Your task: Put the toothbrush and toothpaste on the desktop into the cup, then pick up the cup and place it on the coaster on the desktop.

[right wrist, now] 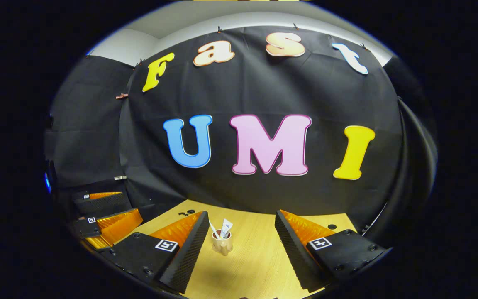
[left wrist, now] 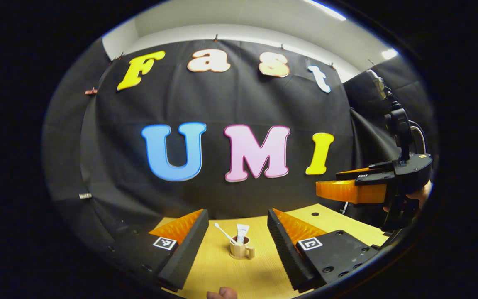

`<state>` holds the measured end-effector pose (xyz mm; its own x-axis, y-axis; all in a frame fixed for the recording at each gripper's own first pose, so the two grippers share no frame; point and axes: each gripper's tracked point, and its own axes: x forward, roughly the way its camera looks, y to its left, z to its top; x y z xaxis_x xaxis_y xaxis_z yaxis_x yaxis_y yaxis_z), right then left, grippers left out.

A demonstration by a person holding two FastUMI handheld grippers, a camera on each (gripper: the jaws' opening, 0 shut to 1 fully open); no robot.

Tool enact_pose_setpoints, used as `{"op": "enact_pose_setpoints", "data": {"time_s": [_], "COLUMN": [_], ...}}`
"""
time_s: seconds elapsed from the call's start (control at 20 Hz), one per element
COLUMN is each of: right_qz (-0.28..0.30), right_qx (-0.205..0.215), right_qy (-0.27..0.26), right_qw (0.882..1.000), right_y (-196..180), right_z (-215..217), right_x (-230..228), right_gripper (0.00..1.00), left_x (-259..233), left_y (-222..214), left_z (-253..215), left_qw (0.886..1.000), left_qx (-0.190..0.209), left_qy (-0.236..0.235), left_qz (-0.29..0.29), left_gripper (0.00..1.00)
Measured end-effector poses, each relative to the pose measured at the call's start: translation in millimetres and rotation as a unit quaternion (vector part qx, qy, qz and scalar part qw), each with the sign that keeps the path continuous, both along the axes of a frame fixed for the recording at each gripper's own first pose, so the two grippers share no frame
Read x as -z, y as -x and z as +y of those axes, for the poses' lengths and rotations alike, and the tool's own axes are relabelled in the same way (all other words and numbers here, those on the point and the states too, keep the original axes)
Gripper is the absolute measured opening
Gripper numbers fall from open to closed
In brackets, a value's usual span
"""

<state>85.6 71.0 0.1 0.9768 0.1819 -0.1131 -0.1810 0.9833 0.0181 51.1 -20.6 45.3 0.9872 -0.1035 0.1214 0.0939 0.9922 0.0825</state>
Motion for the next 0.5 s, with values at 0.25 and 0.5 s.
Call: {"op": "enact_pose_setpoints", "data": {"time_s": [0.25, 0.5], "right_qz": [-0.024, -0.055], "right_qx": [0.013, 0.021], "right_qy": [-0.013, -0.007], "right_qw": [1.0, 0.998], "right_y": [24, 42], "right_z": [-7, -10], "right_x": [-15, -25], "right_gripper": [0.98, 0.98], "left_x": [-12, -15], "left_y": [12, 19], "left_z": [-14, -19], "left_qw": [1.0, 1.0], "left_qx": [0.007, 0.01], "left_qy": [-0.001, 0.011], "left_qz": [-0.014, -0.007], "left_gripper": [0.99, 0.98]}}
